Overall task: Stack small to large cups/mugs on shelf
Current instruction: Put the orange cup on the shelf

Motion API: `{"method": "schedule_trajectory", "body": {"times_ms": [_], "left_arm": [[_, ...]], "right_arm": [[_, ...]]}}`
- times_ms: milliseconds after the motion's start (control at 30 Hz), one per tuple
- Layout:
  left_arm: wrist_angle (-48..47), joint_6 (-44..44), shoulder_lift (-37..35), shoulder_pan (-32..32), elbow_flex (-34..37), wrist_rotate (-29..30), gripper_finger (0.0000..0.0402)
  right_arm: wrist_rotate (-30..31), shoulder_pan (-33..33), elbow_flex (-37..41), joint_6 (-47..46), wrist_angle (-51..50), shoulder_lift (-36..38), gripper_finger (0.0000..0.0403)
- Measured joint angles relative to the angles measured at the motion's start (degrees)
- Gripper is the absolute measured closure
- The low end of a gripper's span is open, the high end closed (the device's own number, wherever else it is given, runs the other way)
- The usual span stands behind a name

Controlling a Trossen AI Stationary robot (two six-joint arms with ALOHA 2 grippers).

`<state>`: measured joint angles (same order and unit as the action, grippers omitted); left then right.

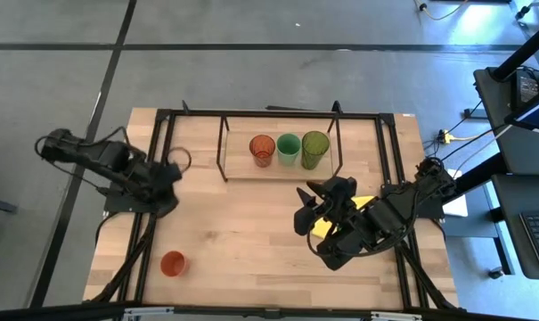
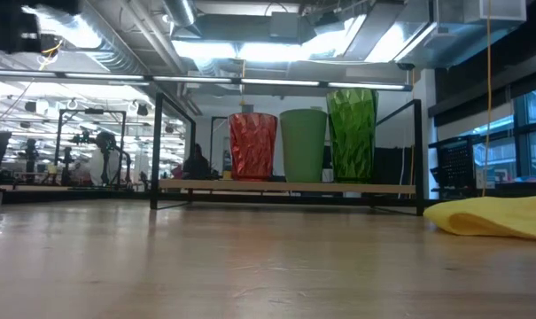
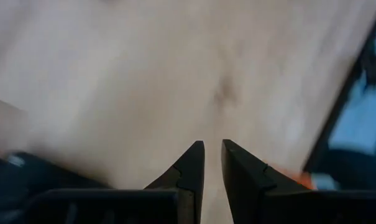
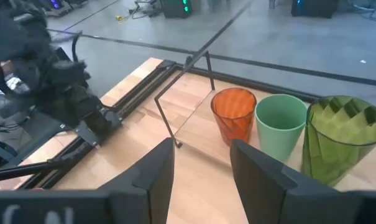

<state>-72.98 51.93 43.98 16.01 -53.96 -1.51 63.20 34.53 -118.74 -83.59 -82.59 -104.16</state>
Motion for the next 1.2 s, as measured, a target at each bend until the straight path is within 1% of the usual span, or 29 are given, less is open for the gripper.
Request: {"method": "schedule_trajectory", "body": {"times_ms": [133, 233, 300, 433, 500, 667, 800, 933, 1067, 1200], "left_arm": [[0.4, 0.2, -0.5, 9.0, 2.3, -3.8, 0.0351], [1.0, -0.2, 0.2, 15.5, 2.6, -3.6, 0.0351], [3.5, -1.1, 1.1, 19.7, 2.6, -3.4, 0.0351], [9.8, -1.0, 4.0, 27.9, 2.6, -1.7, 0.0351], [12.2, -1.0, 6.6, 31.7, 2.6, -0.2, 0.0351], [12.1, -1.1, 14.2, 39.4, 2.6, 4.0, 0.0351], [13.3, 0.2, 18.5, 41.7, 2.6, 6.8, 0.035], [16.2, 0.6, 21.4, 41.8, 2.6, 6.9, 0.035], [19.0, 2.8, 22.6, 41.8, 2.6, 6.8, 0.035], [19.5, 4.3, 22.8, 41.8, 2.6, 6.9, 0.035]], "right_arm": [[-0.3, -0.2, 0.0, 0.0, 0.8, 0.0, 0.0245], [-0.3, -0.2, 0.0, 0.0, 1.3, 0.0, 0.0245], [-0.3, -0.2, 0.0, 0.1, 1.5, 0.0, 0.0245], [0.0, -0.2, 0.0, 0.1, 1.6, 0.0, 0.0245], [0.0, -0.2, 0.0, 0.1, 1.6, 0.0, 0.0245], [0.0, -0.2, 0.0, 0.1, 1.9, 0.0, 0.0245], [0.1, -0.2, 0.0, 0.1, 2.0, 0.0, 0.0245], [0.1, -0.2, 0.0, 0.1, 2.1, 0.0, 0.0245], [-0.7, -0.2, 0.0, 0.1, 2.2, 0.0, 0.0245], [-1.4, -0.1, 0.0, 0.1, 2.2, 0.0, 0.0245]]}}
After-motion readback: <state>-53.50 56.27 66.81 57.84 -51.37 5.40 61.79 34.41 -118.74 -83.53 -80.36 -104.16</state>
